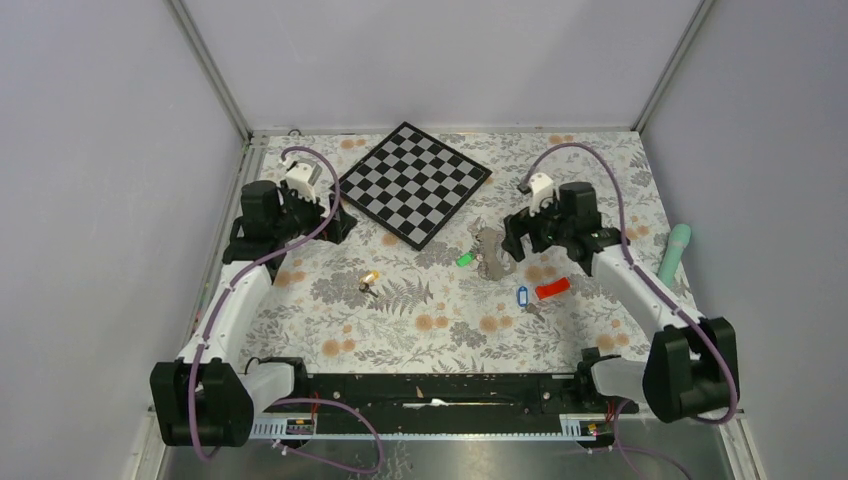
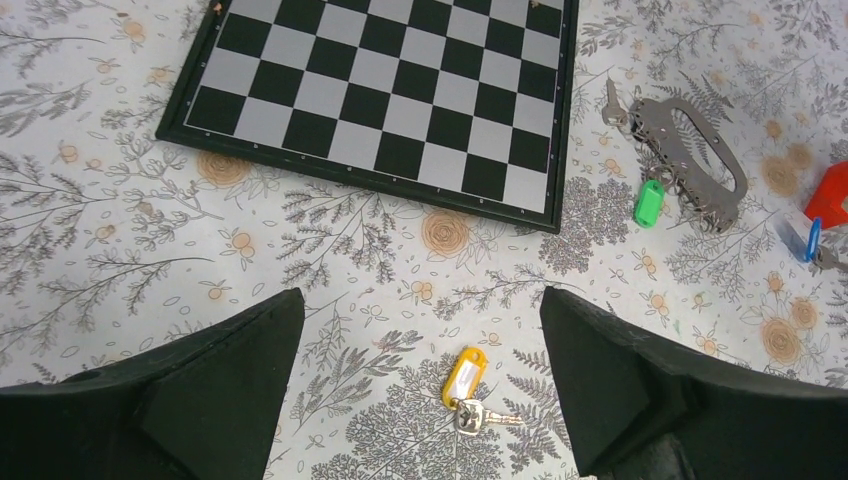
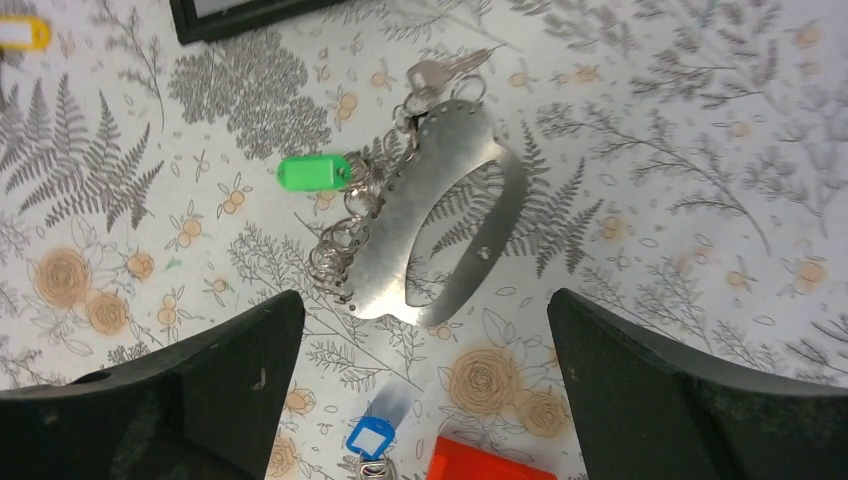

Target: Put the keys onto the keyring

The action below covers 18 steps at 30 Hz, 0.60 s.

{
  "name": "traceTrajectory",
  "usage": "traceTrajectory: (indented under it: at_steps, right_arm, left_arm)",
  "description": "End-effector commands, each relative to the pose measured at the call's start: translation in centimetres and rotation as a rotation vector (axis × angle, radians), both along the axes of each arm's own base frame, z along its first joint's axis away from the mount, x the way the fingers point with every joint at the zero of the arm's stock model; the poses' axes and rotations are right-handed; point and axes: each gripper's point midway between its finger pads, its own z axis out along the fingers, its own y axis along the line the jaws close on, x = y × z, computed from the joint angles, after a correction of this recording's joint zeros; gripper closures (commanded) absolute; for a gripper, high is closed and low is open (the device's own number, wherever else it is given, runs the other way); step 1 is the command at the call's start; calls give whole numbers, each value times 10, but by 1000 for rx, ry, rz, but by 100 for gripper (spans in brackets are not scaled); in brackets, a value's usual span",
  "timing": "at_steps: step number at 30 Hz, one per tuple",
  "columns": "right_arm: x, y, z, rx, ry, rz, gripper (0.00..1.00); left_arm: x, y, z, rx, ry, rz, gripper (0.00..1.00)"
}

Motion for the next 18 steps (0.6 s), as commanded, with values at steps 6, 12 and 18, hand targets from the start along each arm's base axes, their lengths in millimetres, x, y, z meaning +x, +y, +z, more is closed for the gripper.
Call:
traceTrajectory:
  at_steps: [6, 12, 18]
  right_arm:
    - [38, 39, -4, -49, 54, 123, 9]
    - [53, 61, -44, -115, 190, 181, 38]
    - [55, 73, -65, -175, 253, 245, 49]
  left_arm:
    - [7, -9, 6, -11, -14, -74, 1]
    - [6, -13, -2, -25, 15, -100, 1]
    - [6, -14, -9, -27, 36, -108, 1]
